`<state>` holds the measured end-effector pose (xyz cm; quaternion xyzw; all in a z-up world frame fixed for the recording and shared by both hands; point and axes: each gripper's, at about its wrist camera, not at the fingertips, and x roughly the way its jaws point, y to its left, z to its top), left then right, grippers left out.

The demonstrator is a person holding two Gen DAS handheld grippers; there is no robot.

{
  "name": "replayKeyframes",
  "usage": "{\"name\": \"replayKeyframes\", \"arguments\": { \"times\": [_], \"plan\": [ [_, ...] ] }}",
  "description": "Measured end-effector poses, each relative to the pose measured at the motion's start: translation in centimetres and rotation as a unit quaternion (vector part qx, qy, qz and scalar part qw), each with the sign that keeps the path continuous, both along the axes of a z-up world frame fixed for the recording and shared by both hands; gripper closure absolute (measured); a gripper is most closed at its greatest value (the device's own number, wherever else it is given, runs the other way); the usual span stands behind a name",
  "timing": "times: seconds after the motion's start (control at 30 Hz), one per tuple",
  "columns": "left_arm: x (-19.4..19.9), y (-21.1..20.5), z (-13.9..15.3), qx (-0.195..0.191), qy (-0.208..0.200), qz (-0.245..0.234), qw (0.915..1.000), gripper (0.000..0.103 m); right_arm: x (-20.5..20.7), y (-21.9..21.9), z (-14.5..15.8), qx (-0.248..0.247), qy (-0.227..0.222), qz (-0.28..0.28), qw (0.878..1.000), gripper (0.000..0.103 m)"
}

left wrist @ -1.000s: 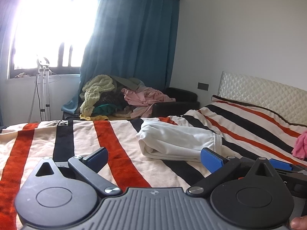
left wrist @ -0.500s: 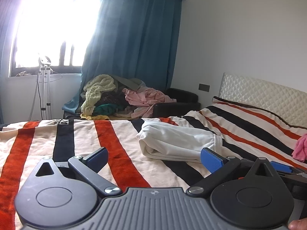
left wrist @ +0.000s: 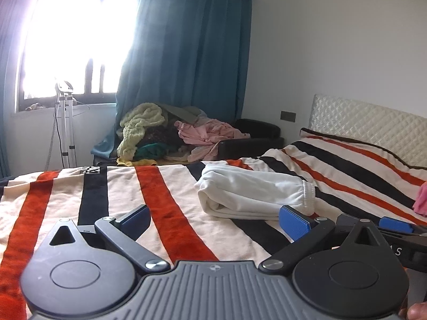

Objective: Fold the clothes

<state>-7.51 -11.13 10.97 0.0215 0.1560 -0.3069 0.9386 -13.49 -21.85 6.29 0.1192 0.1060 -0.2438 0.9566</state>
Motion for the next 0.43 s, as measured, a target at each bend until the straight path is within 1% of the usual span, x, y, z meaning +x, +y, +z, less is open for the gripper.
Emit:
{"name": "replayKeyframes", "arguments": {
  "times": [0.37,0.43],
  "plan": [
    [-0.25,0.32,0.04,0.001,-0.006,0.006,1.0000,0.000,0.06,0.10,0.02,-0.003,0.001,-0.001,1.000,0.009],
    [-0.25,0.37,0.06,0.000,-0.003,0.001,1.0000,0.000,0.06,0.12,0.00,-0.004,0.000,-0.002,1.000,0.009]
  ]
}}
